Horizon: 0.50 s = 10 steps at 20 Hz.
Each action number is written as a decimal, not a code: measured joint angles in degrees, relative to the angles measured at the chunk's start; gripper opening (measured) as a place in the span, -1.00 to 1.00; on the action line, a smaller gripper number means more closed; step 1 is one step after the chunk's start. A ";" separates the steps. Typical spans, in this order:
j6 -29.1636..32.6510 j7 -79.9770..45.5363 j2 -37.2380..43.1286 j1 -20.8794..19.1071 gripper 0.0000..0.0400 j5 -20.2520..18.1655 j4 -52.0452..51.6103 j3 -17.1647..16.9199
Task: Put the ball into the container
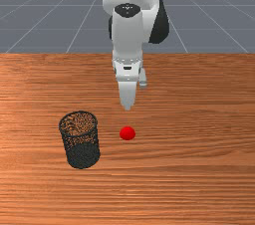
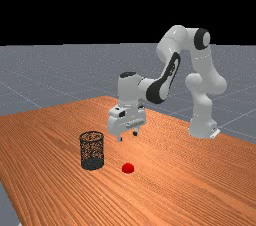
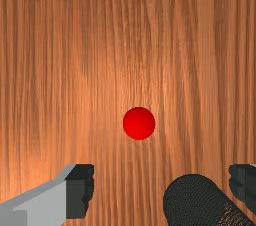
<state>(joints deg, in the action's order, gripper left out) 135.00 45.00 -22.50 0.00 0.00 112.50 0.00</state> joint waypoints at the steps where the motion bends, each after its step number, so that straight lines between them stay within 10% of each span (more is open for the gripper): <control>1: 0.00 0.00 0.00 0.00 0.22 0.00 0.00 0.00; 4: 0.00 0.00 0.00 0.00 -0.73 0.00 0.00 0.00; 10: -2.00 0.02 -1.49 0.00 -0.99 0.00 -1.33 0.01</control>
<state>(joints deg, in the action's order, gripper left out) 133.00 45.02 -23.99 0.00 0.00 111.17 0.01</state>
